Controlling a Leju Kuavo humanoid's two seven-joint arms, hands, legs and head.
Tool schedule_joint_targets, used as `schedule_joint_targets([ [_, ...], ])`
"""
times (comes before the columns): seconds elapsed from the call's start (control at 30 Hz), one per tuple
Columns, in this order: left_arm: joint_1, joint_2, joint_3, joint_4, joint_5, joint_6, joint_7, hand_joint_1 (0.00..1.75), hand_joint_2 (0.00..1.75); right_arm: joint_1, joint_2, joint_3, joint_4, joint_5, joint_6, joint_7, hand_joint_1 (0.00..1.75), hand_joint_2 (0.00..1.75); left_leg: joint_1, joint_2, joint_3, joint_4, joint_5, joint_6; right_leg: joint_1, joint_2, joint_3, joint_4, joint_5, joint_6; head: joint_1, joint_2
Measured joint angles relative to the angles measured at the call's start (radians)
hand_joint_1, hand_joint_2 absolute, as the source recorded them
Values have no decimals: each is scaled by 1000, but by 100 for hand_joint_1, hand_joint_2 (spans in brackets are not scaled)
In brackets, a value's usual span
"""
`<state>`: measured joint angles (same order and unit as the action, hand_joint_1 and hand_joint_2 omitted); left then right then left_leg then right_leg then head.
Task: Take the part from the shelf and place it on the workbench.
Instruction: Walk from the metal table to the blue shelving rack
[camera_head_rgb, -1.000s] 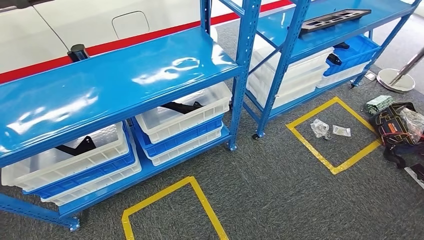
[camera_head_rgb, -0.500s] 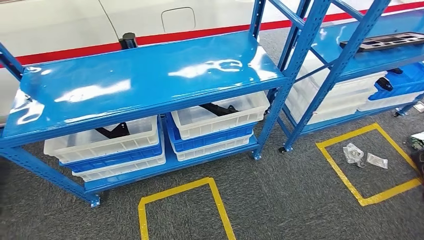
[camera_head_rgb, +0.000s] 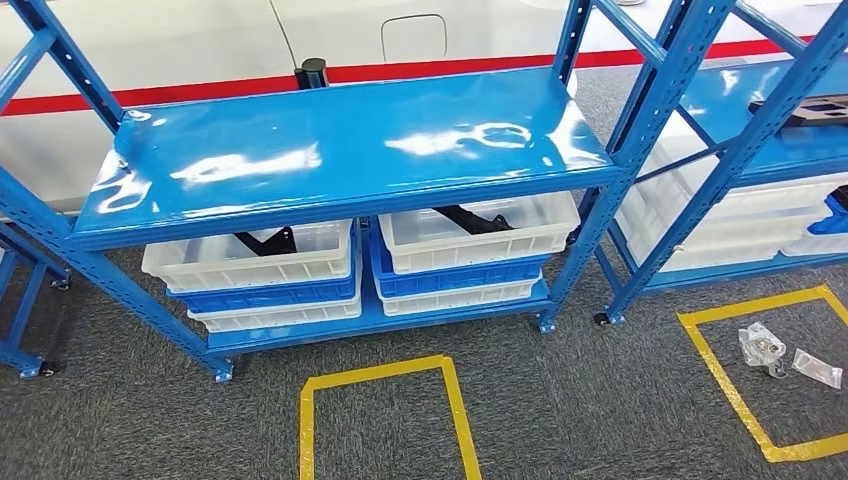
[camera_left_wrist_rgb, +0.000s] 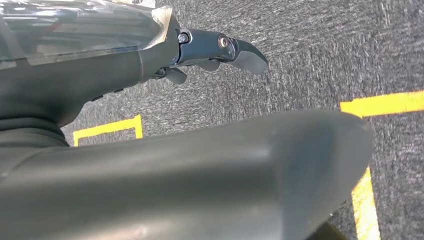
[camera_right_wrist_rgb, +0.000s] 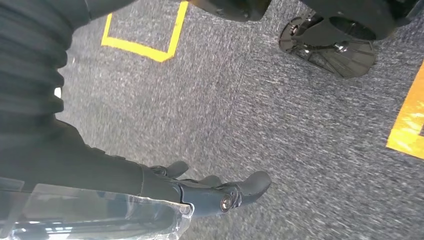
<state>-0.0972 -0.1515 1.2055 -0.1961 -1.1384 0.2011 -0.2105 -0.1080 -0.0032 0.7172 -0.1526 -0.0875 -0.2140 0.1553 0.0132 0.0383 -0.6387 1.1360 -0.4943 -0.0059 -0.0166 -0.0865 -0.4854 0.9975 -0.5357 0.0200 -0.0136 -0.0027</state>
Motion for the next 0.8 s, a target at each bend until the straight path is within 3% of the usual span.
schedule_joint_targets([
  [0.07,-4,0,0,0,0,1,1,0,0,2,-1,0,0,0,0,1,0,175,-5,27,48,-88,23,10,9,-17,6,1,-8,11,3,0],
  [0.1,-5,1,0,0,0,2,1,0,0,3,-2,0,0,0,0,2,0,175,-8,27,50,-96,21,16,13,-26,10,0,-9,15,5,0],
  [0.17,-4,1,0,0,0,3,1,0,0,1,-3,1,0,0,0,4,0,175,-9,4,46,-101,26,29,14,-36,16,-2,-12,24,9,0],
  [0.23,-4,2,0,0,0,4,1,0,0,0,-4,0,0,-2,0,4,0,175,-4,-18,46,-109,34,43,12,5,2,32,-35,29,10,0],
  [0.3,-6,1,0,0,-1,4,1,0,0,1,-4,1,1,-2,0,4,0,175,-2,-39,44,-112,38,52,9,63,-55,150,-86,26,13,0],
  [0.37,-7,0,0,0,-1,4,0,0,0,5,-5,1,1,-3,0,4,0,175,-3,-66,41,-111,40,55,9,82,-124,283,-127,28,13,0],
  [0.4,-6,0,0,0,-1,4,0,0,0,9,-5,2,1,-4,-1,4,0,175,-2,-82,41,-111,41,55,7,84,-140,306,-126,34,13,0],
  [0.43,-5,0,0,0,-1,4,0,0,0,13,-5,2,1,-4,-1,4,0,131,-2,-97,41,-111,41,54,5,86,-137,288,-109,43,13,0],
  [0.5,-4,-1,0,0,-1,4,1,0,0,16,-6,3,2,-2,-2,3,0,44,-1,-125,43,-110,44,49,-3,109,-84,147,-42,64,14,0],
  [0.53,-4,-1,0,0,0,4,1,0,0,16,-6,4,2,-1,-2,2,0,0,-2,-136,43,-109,44,44,-6,123,-58,79,-14,66,14,0],
  [0.6,-4,-1,0,0,0,6,5,0,0,11,-6,5,2,0,-3,1,0,0,-6,-149,40,-109,46,32,-6,140,-36,14,12,51,13,0],
  [0.67,0,-1,0,0,1,10,14,0,0,6,-4,5,2,0,-5,1,0,0,-3,-153,38,-112,49,19,-4,132,-34,12,20,27,12,0],
  [0.73,2,0,0,0,1,18,27,0,0,6,-1,5,2,-1,-7,6,0,0,-2,-118,25,-86,29,10,-7,121,-30,8,28,8,9,0],
  [0.8,-1,0,0,0,1,26,36,0,0,9,1,6,2,-3,-8,12,0,0,-2,-66,-23,18,-36,3,-7,106,-31,6,32,-3,4,0],
])
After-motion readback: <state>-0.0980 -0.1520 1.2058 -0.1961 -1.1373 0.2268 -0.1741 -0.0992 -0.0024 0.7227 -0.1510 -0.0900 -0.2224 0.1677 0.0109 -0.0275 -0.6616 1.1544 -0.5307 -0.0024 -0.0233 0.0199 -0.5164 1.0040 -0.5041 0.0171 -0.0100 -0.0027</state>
